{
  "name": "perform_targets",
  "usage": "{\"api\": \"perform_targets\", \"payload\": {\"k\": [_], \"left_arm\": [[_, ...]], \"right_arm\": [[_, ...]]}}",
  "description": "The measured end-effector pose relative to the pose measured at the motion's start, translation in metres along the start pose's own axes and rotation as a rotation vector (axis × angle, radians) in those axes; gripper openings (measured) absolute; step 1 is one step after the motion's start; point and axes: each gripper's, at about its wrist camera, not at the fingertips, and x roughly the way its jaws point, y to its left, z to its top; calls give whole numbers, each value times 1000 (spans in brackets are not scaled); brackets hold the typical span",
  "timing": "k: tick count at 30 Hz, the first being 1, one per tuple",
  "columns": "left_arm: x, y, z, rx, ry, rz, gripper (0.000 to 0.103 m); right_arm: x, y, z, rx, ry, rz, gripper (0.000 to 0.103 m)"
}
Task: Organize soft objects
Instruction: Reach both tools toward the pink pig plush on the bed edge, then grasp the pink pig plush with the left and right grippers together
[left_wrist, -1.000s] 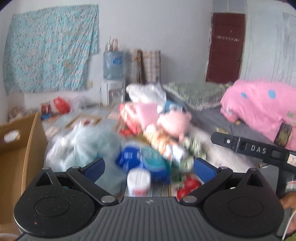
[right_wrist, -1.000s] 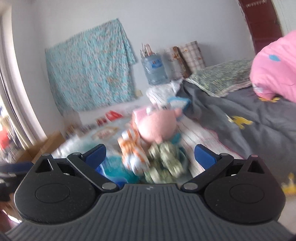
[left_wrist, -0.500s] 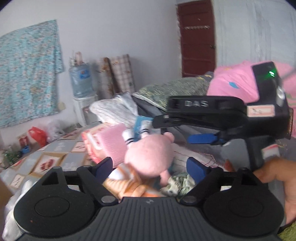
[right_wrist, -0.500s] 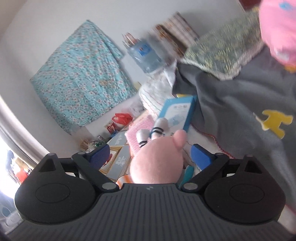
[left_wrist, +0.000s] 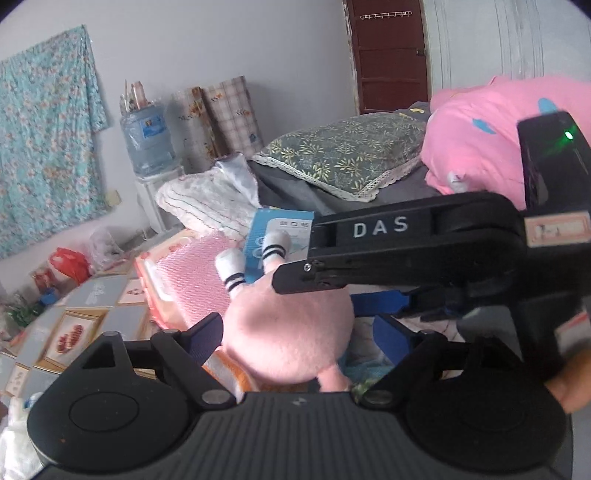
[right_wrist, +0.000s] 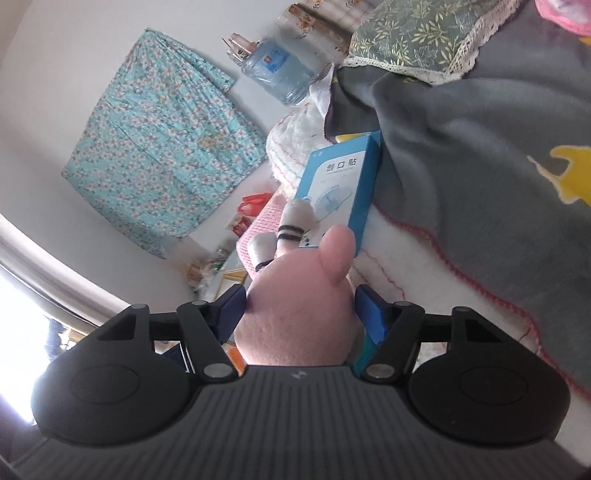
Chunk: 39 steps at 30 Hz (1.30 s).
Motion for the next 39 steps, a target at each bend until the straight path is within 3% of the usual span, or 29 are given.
{"api": "perform_targets", "payload": {"k": [7, 9, 14, 16, 20, 26, 32, 34, 36, 39], "left_arm": [[8, 5, -1, 3, 22, 20, 87], [10, 7, -2, -1, 35, 26, 73], [2, 9, 1, -21, 8, 9, 60], [-7, 8, 4, -20, -15, -2, 41], [-22, 6, 7, -20, -37, -29, 36], [-28, 7, -4, -44, -12, -21, 36], [-28, 23, -7, -79, -6, -5, 38], [-24, 26, -6, -86, 1, -4, 44], [-20, 29, -5, -99, 9, -16, 62], [-14, 27, -2, -91, 9, -21, 76]], "right_arm": [[0, -3, 1, 30, 4, 53, 65], [-2, -3, 1, 38, 5, 65, 65], [-6, 2, -1, 25, -7, 70, 62], [-11, 8, -1, 17, -18, 88, 59], [-29, 18, -2, 12, -28, 163, 57], [-44, 22, -5, 10, -47, 153, 58], [-51, 0, 4, 81, -99, 96, 60], [-43, -7, 5, 98, -90, 85, 60], [-32, -9, 6, 108, -69, 75, 62], [-13, -11, 7, 121, -35, 69, 67]]}}
